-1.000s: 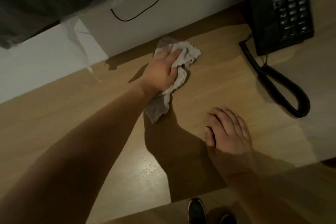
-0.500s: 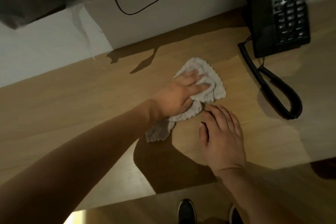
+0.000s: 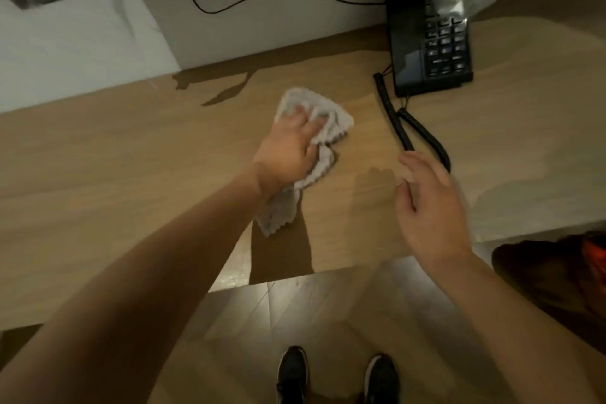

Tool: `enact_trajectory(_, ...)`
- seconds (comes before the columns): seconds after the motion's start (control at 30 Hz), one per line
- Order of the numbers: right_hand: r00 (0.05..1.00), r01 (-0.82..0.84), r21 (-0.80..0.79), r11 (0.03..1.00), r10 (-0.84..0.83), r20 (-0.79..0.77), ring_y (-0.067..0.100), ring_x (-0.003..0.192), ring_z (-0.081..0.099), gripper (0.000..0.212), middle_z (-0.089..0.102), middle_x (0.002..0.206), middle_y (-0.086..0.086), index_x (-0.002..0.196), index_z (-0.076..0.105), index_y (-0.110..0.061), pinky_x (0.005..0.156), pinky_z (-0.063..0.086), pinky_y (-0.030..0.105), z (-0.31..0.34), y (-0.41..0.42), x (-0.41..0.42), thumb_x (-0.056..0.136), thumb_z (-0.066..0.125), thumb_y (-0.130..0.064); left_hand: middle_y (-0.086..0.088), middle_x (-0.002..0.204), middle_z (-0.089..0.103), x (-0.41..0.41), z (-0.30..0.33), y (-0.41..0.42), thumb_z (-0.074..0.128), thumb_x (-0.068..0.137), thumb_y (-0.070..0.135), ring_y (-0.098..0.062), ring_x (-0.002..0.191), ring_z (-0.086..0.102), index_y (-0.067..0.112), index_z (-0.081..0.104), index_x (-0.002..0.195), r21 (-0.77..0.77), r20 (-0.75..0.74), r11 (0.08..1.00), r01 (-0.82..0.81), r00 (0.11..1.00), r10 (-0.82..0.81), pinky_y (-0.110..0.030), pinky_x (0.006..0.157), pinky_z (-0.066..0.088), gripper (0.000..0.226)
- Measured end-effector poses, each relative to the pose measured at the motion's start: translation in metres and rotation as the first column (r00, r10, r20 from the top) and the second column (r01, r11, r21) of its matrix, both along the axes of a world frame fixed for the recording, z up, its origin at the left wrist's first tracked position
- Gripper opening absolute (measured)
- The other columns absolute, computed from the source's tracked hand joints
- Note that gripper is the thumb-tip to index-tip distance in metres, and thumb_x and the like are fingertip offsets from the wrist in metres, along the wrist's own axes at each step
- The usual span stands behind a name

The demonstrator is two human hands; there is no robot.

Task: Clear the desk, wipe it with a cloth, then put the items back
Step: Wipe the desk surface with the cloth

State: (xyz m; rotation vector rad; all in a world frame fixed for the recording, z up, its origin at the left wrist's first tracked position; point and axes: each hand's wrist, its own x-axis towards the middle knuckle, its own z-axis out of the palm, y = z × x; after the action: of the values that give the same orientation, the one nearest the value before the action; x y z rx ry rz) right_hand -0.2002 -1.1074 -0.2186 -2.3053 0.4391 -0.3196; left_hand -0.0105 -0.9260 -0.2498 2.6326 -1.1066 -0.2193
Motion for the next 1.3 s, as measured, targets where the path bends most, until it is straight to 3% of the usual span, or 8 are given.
enact_trajectory(0.17,0.998,-0.035,0.014,0.999,0.036,-0.056,0.001,0.119,0.040,0.033,0.049,0.141,0.009,0.132,0.057,-0.004,0.097,0.018,-0.005,0.003,-0.007,-0.012,0.100,0.050,-0.006,-0.017,0.157,0.038,-0.102,-0.013,0.011,0.056,0.091,0.015,-0.033,0.151,0.024,0.013,0.042,0.144,-0.106,-0.034,0.915,0.390,0.918,-0.395,-0.053,0.122,0.023,0.055)
enact_trajectory(0.3,0.976,-0.141,0.043,0.989,0.146,-0.159,0.019,0.136,0.042,0.039,0.042,0.150,0.006,0.139,0.052,-0.006,0.112,0.029,0.024,0.007,0.006,-0.005,0.101,0.046,-0.011,-0.014,0.159,0.034,-0.105,0.010,0.024,0.061,0.089,0.039,-0.023,0.153,0.017,0.016,0.033,0.140,-0.083,-0.101,0.977,0.196,0.974,-0.204,-0.050,0.125,0.013,0.063)
enact_trajectory(0.43,0.918,-0.333,-0.094,0.938,0.300,-0.259,0.013,0.142,0.029,0.045,0.028,0.159,-0.005,0.149,0.041,-0.019,0.114,0.024,0.026,0.018,0.023,0.020,0.104,0.040,-0.020,-0.007,0.152,0.035,-0.116,0.032,0.059,0.060,0.083,0.063,-0.024,0.141,0.031,0.018,0.028,0.146,-0.039,-0.110,0.998,-0.053,0.993,0.048,-0.040,0.120,0.021,0.084)
enact_trajectory(0.5,0.857,-0.450,-0.096,0.888,0.399,-0.327,0.014,0.146,0.024,0.049,0.020,0.162,-0.008,0.152,0.034,-0.022,0.117,0.023,0.029,0.021,0.028,0.032,0.104,0.039,-0.018,-0.005,0.144,0.040,-0.129,0.034,0.077,0.055,0.082,0.069,-0.025,0.128,0.038,0.018,0.038,0.142,0.051,-0.031,0.990,-0.134,0.990,0.135,-0.042,0.108,0.036,0.081)
enact_trajectory(0.67,0.634,-0.708,-0.113,0.697,0.558,-0.536,0.016,0.151,0.011,0.060,0.014,0.165,-0.004,0.157,0.023,-0.023,0.121,0.010,0.030,0.016,0.023,0.038,0.102,0.041,-0.007,0.003,0.136,0.049,-0.141,0.028,0.083,0.042,0.087,0.067,-0.024,0.119,0.042,0.032,0.041,0.144,0.259,-0.009,0.942,-0.214,0.975,0.224,-0.041,0.100,0.035,0.067)
enact_trajectory(1.0,0.631,-0.671,-0.235,0.704,0.374,-0.680,0.026,0.112,0.051,0.028,0.052,0.120,0.007,0.120,0.057,-0.016,0.084,0.041,0.033,0.030,0.017,0.001,0.094,0.051,-0.021,-0.002,0.122,0.059,-0.139,0.037,0.061,0.048,0.102,0.037,-0.027,0.108,0.051,0.028,0.060,0.133,0.249,-0.103,0.954,-0.167,0.975,0.197,-0.036,0.088,0.040,0.035)
enact_trajectory(1.2,0.782,-0.579,-0.351,0.736,0.378,-0.496,0.027,0.123,0.042,0.030,0.049,0.132,0.009,0.126,0.057,-0.011,0.104,0.035,0.036,0.012,0.002,0.038,0.099,0.048,-0.018,-0.009,0.110,0.060,-0.107,0.036,0.042,0.050,0.102,0.017,-0.030,0.098,0.060,0.019,0.070,0.121,0.039,-0.113,0.890,-0.454,0.883,0.455,-0.040,0.085,0.051,0.027)
enact_trajectory(1.3,0.788,-0.549,-0.358,0.755,0.325,-0.524,0.026,0.122,0.043,0.035,0.050,0.132,0.007,0.132,0.051,-0.013,0.101,0.037,0.033,0.003,0.004,0.002,0.097,0.047,-0.015,-0.003,0.112,0.057,-0.133,0.032,0.026,0.057,0.094,0.018,-0.025,0.102,0.056,0.023,0.065,0.117,0.137,-0.118,0.930,-0.340,0.927,0.356,-0.041,0.082,0.054,0.025)
